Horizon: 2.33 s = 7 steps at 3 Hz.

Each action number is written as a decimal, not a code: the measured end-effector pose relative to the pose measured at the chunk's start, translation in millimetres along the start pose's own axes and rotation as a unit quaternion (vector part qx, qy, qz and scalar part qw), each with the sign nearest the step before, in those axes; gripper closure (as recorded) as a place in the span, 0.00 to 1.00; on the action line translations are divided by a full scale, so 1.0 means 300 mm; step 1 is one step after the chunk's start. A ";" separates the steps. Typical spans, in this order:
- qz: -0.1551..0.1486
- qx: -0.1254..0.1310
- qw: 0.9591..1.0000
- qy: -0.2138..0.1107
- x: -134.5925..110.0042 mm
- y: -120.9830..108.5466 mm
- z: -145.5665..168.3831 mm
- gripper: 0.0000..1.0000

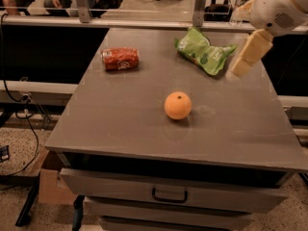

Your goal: Move coke can near orange

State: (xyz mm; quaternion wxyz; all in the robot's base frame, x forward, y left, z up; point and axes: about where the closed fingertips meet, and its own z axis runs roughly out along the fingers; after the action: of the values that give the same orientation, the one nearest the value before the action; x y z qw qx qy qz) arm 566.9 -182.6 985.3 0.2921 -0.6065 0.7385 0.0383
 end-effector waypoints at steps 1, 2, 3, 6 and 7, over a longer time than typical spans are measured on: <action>0.017 0.014 0.999 -0.045 -0.016 -0.066 0.092 0.00; 0.041 0.021 0.996 -0.077 -0.054 -0.136 0.177 0.00; 0.045 0.021 0.996 -0.080 -0.058 -0.143 0.190 0.00; 0.068 -0.016 0.982 -0.173 -0.176 -0.198 0.418 0.00; 0.055 -0.050 0.978 -0.195 -0.226 -0.206 0.543 0.00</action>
Offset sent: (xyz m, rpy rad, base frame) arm 0.0967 0.0477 -0.0308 0.2633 -0.0370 -0.0760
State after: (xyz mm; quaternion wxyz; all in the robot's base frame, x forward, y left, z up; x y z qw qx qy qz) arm 692.6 -72.7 901.4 0.3974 -0.5596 0.6966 0.2089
